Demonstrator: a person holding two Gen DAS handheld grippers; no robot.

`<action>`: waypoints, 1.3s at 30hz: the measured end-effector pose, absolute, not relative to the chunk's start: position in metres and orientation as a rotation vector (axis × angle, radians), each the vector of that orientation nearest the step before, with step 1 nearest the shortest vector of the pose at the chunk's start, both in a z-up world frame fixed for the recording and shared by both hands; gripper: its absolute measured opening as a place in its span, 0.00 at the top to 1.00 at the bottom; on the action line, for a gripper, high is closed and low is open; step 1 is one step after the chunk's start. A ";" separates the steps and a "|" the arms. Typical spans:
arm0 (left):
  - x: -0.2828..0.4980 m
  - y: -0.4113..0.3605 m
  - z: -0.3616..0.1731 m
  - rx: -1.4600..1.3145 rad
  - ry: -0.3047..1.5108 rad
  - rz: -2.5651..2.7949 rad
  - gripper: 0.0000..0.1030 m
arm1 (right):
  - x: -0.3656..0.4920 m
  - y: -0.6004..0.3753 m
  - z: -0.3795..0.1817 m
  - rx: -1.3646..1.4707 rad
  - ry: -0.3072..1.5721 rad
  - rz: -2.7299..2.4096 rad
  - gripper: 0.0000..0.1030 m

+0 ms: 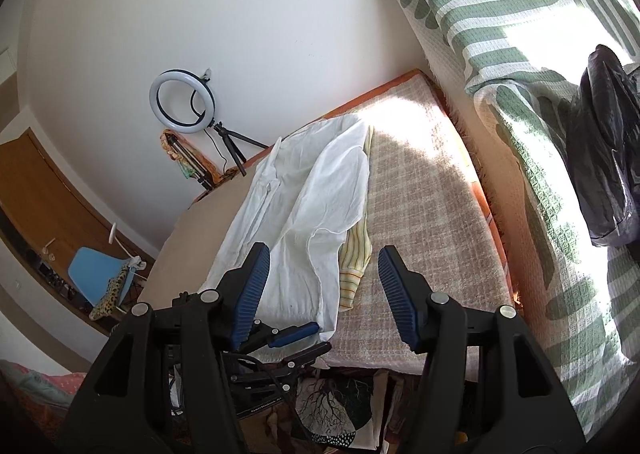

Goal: Fold small clothes

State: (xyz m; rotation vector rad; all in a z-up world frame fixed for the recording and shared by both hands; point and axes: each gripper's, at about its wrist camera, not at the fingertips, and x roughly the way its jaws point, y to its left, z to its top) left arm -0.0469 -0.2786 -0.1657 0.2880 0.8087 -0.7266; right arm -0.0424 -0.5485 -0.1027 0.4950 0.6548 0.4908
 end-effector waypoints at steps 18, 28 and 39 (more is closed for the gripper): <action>-0.054 -0.180 -0.099 -0.155 0.779 -0.704 0.99 | 0.094 -0.499 -0.137 0.540 0.887 0.494 0.35; -0.050 -0.171 -0.102 -0.208 0.801 -0.707 0.99 | 0.190 -0.459 -0.178 0.569 1.003 0.475 0.35; -0.041 -0.167 -0.105 -0.247 0.820 -0.726 0.99 | 0.261 -0.433 -0.181 0.470 1.003 0.411 0.76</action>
